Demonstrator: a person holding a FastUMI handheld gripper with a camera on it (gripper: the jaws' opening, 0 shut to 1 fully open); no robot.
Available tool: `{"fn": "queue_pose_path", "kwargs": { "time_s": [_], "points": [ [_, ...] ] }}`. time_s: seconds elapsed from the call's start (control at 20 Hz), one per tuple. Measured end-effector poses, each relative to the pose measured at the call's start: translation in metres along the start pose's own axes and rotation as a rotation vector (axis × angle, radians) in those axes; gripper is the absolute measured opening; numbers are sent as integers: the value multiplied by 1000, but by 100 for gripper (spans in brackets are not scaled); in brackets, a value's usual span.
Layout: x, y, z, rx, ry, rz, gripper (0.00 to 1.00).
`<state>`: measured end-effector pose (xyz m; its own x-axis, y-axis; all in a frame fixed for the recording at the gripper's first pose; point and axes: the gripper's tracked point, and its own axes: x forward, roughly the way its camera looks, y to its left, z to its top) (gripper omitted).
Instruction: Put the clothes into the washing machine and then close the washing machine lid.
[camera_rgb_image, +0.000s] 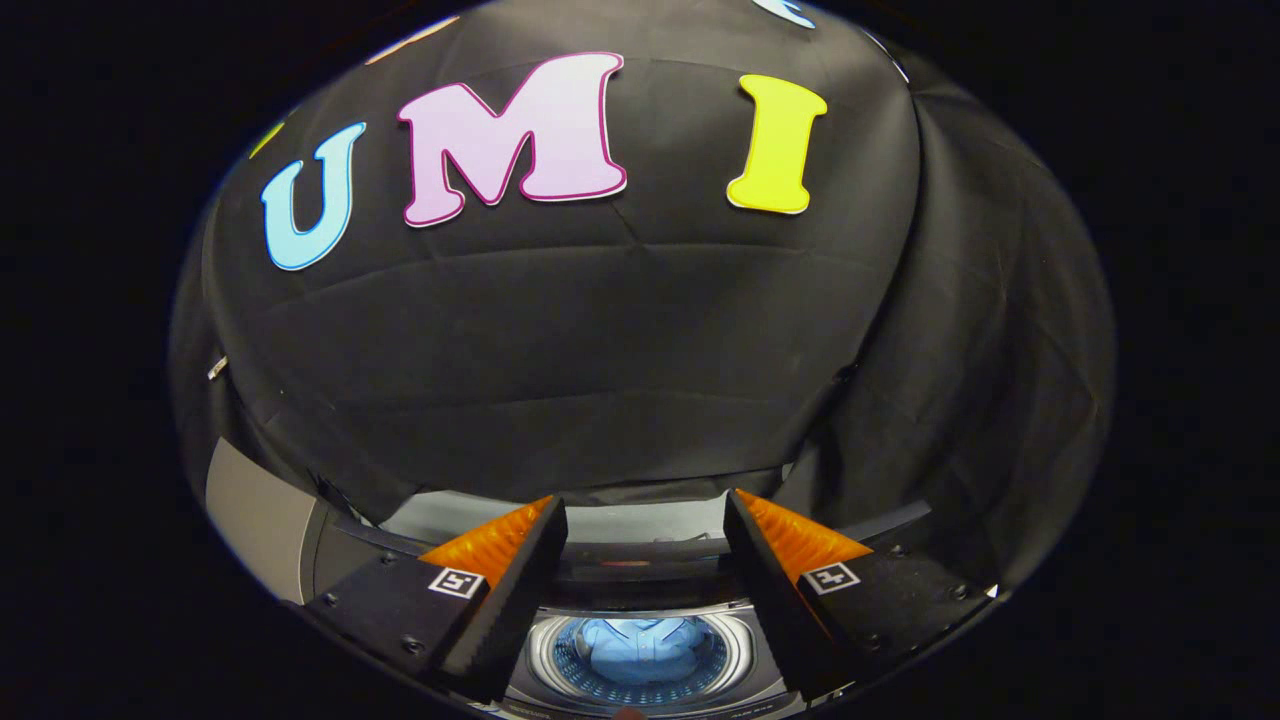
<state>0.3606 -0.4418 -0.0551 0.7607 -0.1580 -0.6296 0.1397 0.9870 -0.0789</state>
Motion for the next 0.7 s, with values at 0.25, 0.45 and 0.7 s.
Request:
{"fn": "queue_pose_path", "kwargs": {
  "time_s": [0.25,0.45,0.7],
  "points": [
    [-19,-2,-12,0,-52,-5,100],
    [-39,-4,-25,8,-94,-10,100],
    [-51,-6,-38,6,-98,-6,100]
  ]
}}
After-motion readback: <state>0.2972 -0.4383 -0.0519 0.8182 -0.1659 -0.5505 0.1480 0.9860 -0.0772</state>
